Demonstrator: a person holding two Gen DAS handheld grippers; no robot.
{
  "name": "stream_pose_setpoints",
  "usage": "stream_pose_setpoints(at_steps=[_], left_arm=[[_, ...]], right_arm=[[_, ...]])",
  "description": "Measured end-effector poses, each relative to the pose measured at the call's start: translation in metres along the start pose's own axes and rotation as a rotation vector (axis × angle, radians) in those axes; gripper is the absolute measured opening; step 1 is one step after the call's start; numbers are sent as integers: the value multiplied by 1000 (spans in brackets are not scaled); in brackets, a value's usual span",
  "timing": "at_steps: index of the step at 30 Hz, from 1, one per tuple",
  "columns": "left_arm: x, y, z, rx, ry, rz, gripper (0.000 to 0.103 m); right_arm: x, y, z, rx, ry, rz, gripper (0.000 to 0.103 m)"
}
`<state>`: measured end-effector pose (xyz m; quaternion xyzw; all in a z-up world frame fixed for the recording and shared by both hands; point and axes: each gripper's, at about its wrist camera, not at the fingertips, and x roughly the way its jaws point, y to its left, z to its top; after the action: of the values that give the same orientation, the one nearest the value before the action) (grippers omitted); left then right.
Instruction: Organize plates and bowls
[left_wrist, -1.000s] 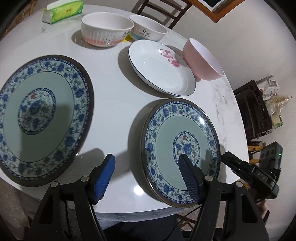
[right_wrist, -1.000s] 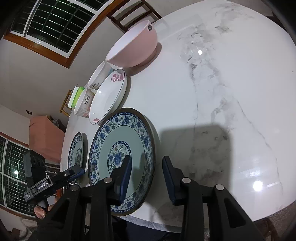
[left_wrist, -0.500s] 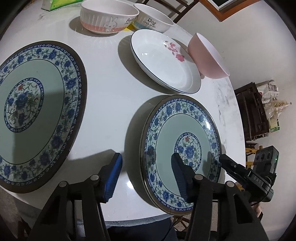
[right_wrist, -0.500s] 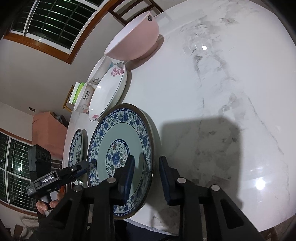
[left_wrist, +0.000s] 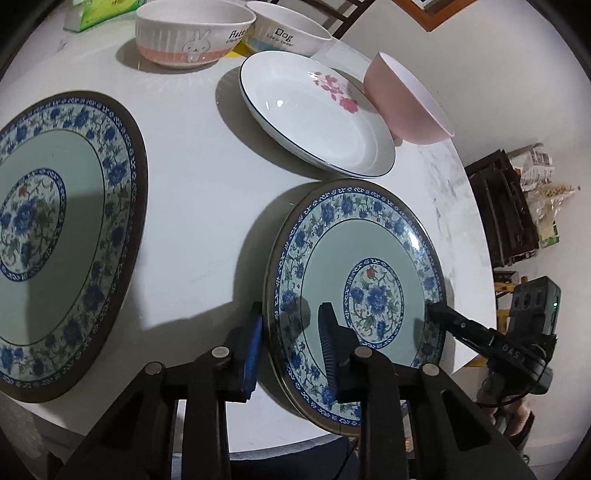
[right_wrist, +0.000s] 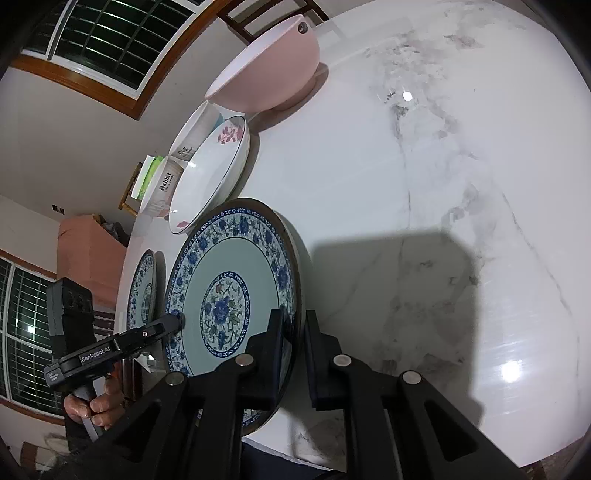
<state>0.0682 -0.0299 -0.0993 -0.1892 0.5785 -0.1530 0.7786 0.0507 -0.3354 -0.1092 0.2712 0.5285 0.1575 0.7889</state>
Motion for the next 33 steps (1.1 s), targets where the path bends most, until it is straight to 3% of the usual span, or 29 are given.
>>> stream_pose_setpoints(at_steps=[3,21,33], left_arm=[[-1,0,-1,25,-9,30,13],[-19,2,-6,47,-52,37,15],[-53,23,-5,13,-124,48,15]], right_arm=[[0,3,-2,1,-5,-17,11],[-10,31,-11,-26,-31,-45,12],[2,82,-5,-108,-27,-13,12]])
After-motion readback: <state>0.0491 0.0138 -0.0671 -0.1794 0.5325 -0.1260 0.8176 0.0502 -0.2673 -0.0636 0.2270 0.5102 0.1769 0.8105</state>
